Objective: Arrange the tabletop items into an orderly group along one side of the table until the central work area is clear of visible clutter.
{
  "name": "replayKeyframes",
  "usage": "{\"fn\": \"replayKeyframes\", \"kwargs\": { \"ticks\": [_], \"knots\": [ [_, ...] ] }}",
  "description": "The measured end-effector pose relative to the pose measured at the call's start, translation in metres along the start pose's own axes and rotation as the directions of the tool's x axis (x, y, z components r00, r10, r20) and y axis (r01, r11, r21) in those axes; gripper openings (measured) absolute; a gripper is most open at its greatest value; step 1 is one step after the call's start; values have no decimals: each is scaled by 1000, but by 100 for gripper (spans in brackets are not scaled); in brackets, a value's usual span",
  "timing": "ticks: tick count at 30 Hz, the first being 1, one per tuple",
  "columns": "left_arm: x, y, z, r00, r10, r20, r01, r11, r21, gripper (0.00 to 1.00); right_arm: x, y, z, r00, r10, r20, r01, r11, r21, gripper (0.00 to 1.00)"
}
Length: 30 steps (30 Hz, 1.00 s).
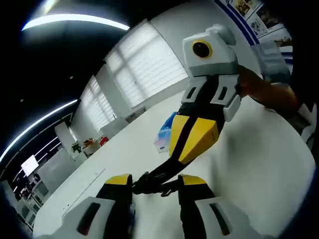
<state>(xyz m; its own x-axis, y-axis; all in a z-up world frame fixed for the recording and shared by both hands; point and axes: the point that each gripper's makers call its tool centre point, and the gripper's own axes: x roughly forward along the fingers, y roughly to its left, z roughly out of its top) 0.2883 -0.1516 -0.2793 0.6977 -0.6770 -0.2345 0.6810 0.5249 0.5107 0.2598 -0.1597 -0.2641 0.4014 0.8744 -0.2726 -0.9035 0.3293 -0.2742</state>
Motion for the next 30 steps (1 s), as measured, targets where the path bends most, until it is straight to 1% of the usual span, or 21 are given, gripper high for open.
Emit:
{"fn": "replayKeyframes", "kwargs": {
  "ticks": [1,8,12,14,17,19,20,21,22,23,26,29,30],
  "knots": [
    [0,0,0,1000,0,-1,0,1000,2,29,0,0,0,1000,0,0,0,1000,1,0],
    [1,3,-2,1000,11,-5,-11,1000,29,23,0,0,0,1000,5,3,-5,1000,11,0],
    [1,3,-3,1000,7,-12,-6,999,45,22,0,1,0,1000,10,-4,-10,1000,6,0],
    [2,2,-3,1000,2,-10,-1,999,42,21,-2,1,1,1000,12,-1,-12,1000,6,0],
    [1,0,-3,1000,-13,-7,13,1000,24,20,-4,2,2,1000,17,-1,-17,1000,-18,1],
    [2,0,-5,1000,-14,-15,15,1000,27,19,-4,4,1,1000,24,-8,-24,999,-28,3],
    [2,0,-5,1000,-14,-17,15,1000,27,19,-4,5,0,999,29,-17,-30,999,-29,8],
    [2,0,-5,1000,-14,-18,15,1000,26,19,-4,6,-1,999,29,-27,-31,999,-40,12],
    [2,0,-5,1000,-15,-17,16,1000,23,19,-4,6,-3,999,20,-39,-23,997,-70,12],
    [2,0,-5,1000,-15,-16,15,1000,20,19,-4,8,-3,999,22,-43,-26,997,-77,11],
    [2,0,-5,1000,-15,-17,16,1000,19,19,-4,9,-5,998,26,-52,-30,996,-83,15],
    [2,0,-5,1000,-19,-15,19,1000,10,19,-3,4,-18,993,-9,-121,-9,990,-142,18],
    [2,1,-5,1000,-18,-14,19,1000,8,19,-2,4,-20,991,-12,-130,-9,988,-155,17]
  ]
}}
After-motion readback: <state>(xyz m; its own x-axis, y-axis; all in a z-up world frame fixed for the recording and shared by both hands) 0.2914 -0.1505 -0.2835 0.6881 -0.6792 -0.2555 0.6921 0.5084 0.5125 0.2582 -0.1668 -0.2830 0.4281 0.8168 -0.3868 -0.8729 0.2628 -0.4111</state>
